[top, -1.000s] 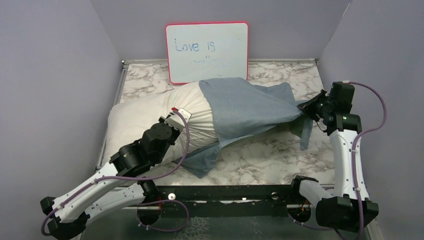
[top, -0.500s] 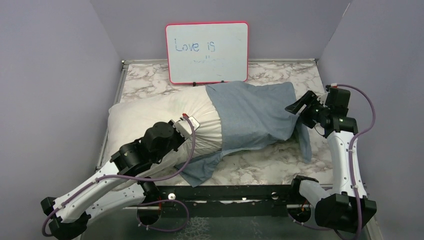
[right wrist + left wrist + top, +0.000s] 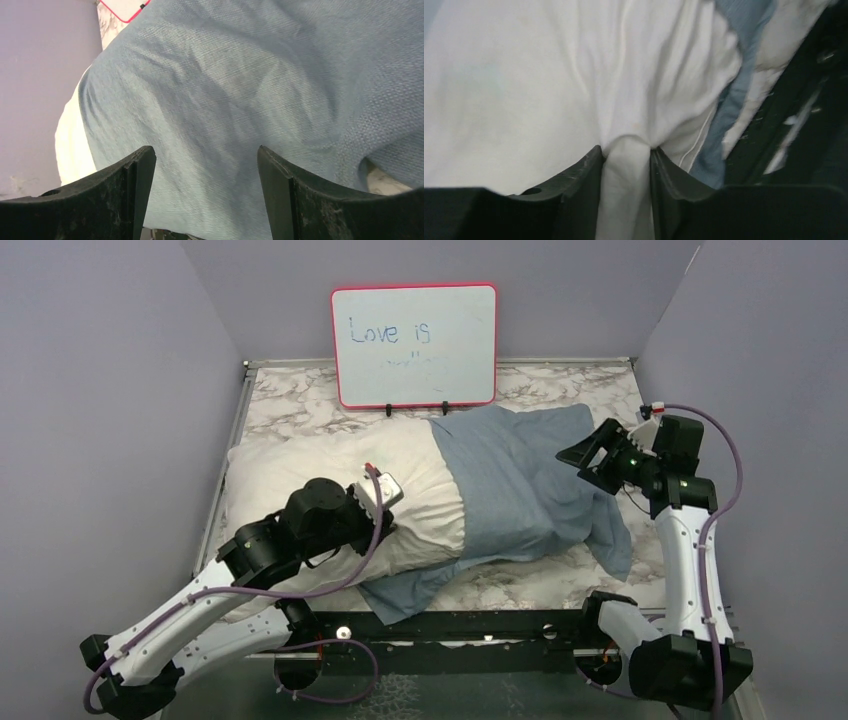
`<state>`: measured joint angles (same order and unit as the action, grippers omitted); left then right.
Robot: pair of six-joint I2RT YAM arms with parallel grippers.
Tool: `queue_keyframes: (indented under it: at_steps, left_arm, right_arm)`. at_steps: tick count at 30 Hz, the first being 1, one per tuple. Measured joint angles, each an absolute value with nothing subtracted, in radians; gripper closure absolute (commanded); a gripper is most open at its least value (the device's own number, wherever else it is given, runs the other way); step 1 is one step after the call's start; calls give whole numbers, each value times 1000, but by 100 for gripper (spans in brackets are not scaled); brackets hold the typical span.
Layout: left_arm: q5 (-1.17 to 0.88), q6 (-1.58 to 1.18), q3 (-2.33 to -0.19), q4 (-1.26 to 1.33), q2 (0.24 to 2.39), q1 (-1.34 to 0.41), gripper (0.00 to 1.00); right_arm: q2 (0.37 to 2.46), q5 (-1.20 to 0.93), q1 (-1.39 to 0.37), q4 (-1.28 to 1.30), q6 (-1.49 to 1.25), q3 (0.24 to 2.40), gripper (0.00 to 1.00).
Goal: Remove the pillowcase from the pillow
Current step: Remove the pillow from the pillowcase.
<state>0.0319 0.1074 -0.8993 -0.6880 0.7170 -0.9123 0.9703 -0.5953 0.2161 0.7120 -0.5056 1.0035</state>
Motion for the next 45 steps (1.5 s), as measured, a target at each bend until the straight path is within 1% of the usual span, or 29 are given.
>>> queue_keyframes:
  at_steps: [2, 4, 5, 7, 10, 12, 13, 14, 17, 20, 22, 24, 25, 26, 27, 28, 31, 32, 35, 39, 42, 45]
  left_arm:
    - [-39, 60, -926, -691, 712, -913, 21]
    - [-81, 19, -959, -682, 699, -918, 10]
    - [-95, 0, -982, -675, 685, -919, 7]
    - [-101, -26, -1016, -665, 664, -920, 4]
    - [-56, -62, -1080, -649, 648, -920, 3]
    - [-8, -74, -1124, -639, 681, -920, 2]
    - [21, -80, -1147, -635, 715, -920, 2]
    - [49, -86, -1165, -633, 751, -920, 1]
    - [131, -104, -1209, -629, 924, -916, 1]
    - [156, -114, -1221, -623, 1081, -879, 2]
    - [142, -121, -1220, -629, 1155, -819, 1]
    - [96, -136, -1201, -614, 1188, -726, 2]
    - [72, -143, -1178, -598, 1187, -678, 4]
    - [43, -153, -1151, -577, 1178, -643, 10]
    - [15, -160, -1120, -553, 1164, -621, 18]
    - [-6, -161, -1093, -534, 1151, -613, 28]
    - [-93, -179, -980, -468, 1114, -609, 60]
    - [-114, -185, -953, -453, 1111, -608, 67]
    - [-167, -226, -876, -388, 1107, -603, 83]
    - [-194, -292, -799, -312, 1060, -601, 97]
    - [-194, -336, -748, -268, 1008, -601, 100]
    - [-192, -366, -712, -245, 973, -601, 100]
  right_arm:
    - [1005, -608, 213, 705, -511, 1005, 21]
    - [1042, -615, 198, 694, -516, 1005, 21]
    - [1059, -615, 183, 687, -521, 1005, 21]
    - [1091, -615, 131, 665, -526, 1005, 21]
    - [1141, -612, 47, 628, -531, 1005, 20]
    - [1169, -607, 7, 608, -532, 1009, 20]
    - [1214, -602, -43, 598, -532, 1013, 23]
    - [1242, -594, -76, 591, -532, 1019, 28]
    - [1304, -594, -190, 558, -530, 1026, 55]
    - [1310, -562, -272, 527, -541, 1018, 78]
    - [1267, -517, -293, 504, -553, 981, 90]
    - [1188, -471, -296, 490, -564, 915, 93]
    - [1145, -452, -296, 490, -569, 880, 93]
    - [1101, -435, -295, 490, -573, 845, 94]
    - [1061, -423, -295, 489, -576, 811, 98]
    - [1031, -411, -296, 490, -580, 783, 99]
    - [985, -361, -296, 508, -603, 737, 99]
    - [979, -335, -297, 525, -612, 736, 99]
    - [957, -244, -303, 565, -637, 745, 100]
    - [919, -65, -307, 643, -670, 814, 99]
    - [912, 72, -309, 700, -690, 892, 99]
    - [922, 184, -315, 756, -704, 949, 99]
